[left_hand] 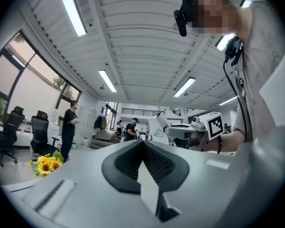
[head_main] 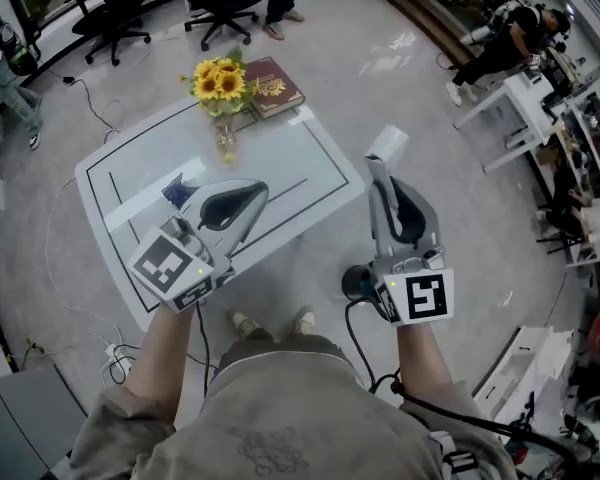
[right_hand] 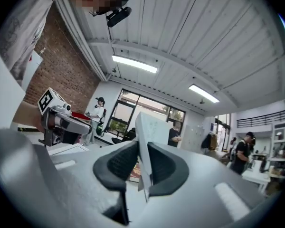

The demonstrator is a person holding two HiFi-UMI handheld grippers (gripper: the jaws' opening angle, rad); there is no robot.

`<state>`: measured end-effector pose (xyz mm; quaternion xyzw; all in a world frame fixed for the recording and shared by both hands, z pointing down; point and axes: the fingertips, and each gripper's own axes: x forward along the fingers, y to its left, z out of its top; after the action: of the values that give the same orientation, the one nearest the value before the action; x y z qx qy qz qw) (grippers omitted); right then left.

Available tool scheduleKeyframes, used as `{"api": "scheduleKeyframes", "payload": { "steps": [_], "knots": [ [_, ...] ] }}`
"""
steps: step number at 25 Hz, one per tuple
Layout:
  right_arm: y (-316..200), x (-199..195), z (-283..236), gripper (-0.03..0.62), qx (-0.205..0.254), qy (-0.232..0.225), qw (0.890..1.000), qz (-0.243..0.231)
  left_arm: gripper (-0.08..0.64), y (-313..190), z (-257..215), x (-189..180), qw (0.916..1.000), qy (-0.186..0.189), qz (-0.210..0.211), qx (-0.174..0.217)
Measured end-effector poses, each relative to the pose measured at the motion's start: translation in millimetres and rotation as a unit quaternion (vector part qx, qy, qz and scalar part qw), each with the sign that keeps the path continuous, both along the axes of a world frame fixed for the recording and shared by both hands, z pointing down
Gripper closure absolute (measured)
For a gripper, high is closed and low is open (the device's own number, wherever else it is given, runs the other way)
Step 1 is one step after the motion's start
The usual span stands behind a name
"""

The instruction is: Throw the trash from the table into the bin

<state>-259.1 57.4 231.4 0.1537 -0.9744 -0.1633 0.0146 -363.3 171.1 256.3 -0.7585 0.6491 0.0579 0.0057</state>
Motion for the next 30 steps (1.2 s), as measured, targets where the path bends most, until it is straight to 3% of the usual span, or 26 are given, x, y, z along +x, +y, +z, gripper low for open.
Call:
{"api": "scheduleKeyframes", "payload": {
  "steps": [4,8,13,21,30],
  "knots": [
    [-47,82,-5,0.526,0.003,-0.008,0.995,0.100,0.561,-61,-4,59,0.9957,0.001,0.092,0.010],
    [-77,174,-10,0.526,0.005,-0.020,0.982,0.188,0.561,-113,-10,132,0.9840,0.003,0.178,0.014],
    [-99,280,-12,0.526,0.003,-0.038,0.967,0.252,0.561,-158,-15,221,0.9712,0.008,0.238,0.015],
    [-130,388,-7,0.526,-0.004,-0.042,0.959,0.282,0.561,-206,-16,319,0.9645,0.021,0.263,0.000],
    [-160,451,0,0.526,-0.011,-0.054,0.958,0.283,0.561,-232,-10,370,0.9682,0.006,0.250,-0.014]
  ]
}}
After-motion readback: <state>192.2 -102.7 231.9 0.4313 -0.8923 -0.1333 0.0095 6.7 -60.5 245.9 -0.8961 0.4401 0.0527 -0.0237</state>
